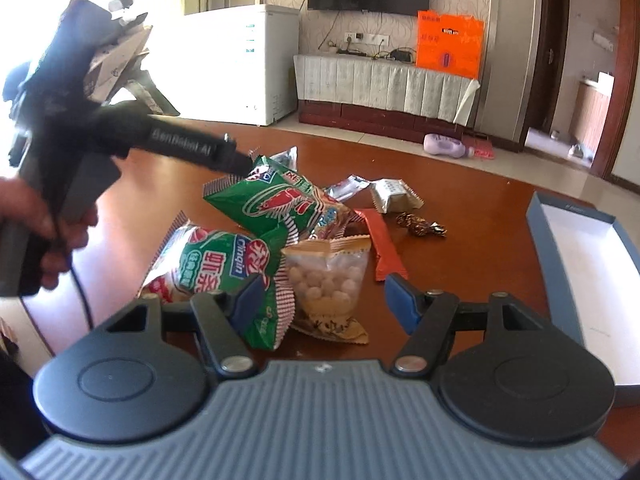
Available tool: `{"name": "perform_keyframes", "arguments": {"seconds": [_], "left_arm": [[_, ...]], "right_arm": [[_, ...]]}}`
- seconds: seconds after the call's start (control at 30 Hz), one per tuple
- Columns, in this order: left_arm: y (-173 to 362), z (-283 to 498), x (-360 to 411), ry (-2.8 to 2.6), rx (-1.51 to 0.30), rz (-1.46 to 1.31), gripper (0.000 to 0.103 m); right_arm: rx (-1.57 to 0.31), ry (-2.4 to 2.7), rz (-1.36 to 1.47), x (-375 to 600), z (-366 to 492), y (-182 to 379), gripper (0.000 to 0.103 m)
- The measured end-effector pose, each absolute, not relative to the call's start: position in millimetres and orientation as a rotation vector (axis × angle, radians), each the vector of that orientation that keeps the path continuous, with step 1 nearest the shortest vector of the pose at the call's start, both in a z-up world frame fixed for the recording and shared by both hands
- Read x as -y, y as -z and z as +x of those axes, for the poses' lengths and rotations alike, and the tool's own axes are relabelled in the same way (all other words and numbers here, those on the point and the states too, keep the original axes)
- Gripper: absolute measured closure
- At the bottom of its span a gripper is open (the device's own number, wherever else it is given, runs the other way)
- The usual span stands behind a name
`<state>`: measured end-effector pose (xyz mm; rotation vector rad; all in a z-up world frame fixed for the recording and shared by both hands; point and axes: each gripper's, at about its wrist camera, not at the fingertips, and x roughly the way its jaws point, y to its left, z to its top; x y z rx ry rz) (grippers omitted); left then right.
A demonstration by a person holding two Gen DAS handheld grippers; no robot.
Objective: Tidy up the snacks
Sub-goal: 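Close left tool on green shrimp-chip bag while right tool grasps clear peanut bag, then carry both held bags over the white box with both tools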
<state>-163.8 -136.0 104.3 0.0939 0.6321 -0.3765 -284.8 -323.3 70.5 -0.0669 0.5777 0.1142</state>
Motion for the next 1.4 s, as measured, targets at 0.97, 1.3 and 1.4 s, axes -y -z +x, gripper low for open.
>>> {"name": "perform_keyframes", "arguments": {"seconds": [0.97,1.3,1.4], "left_arm": [[-84.0,-139.1,166.4,0.545,-0.705,0.095,0.07],[-105.0,-153.3,166.7,0.523,-0.624,0.105,0.075],[-108.8,-155.3,169.5,0.524,-0.611,0.102,0.076]], "right_arm": [[-0.648,-0.16,-0.002,323.6,-259.4,-57.3,0.066],[-0.566,-0.138,-0.012,335.5,-277.8,-79.1,0.066],[-0.543,-0.132,-0.014,338.4,-280.1,-84.6,0.066]]}}
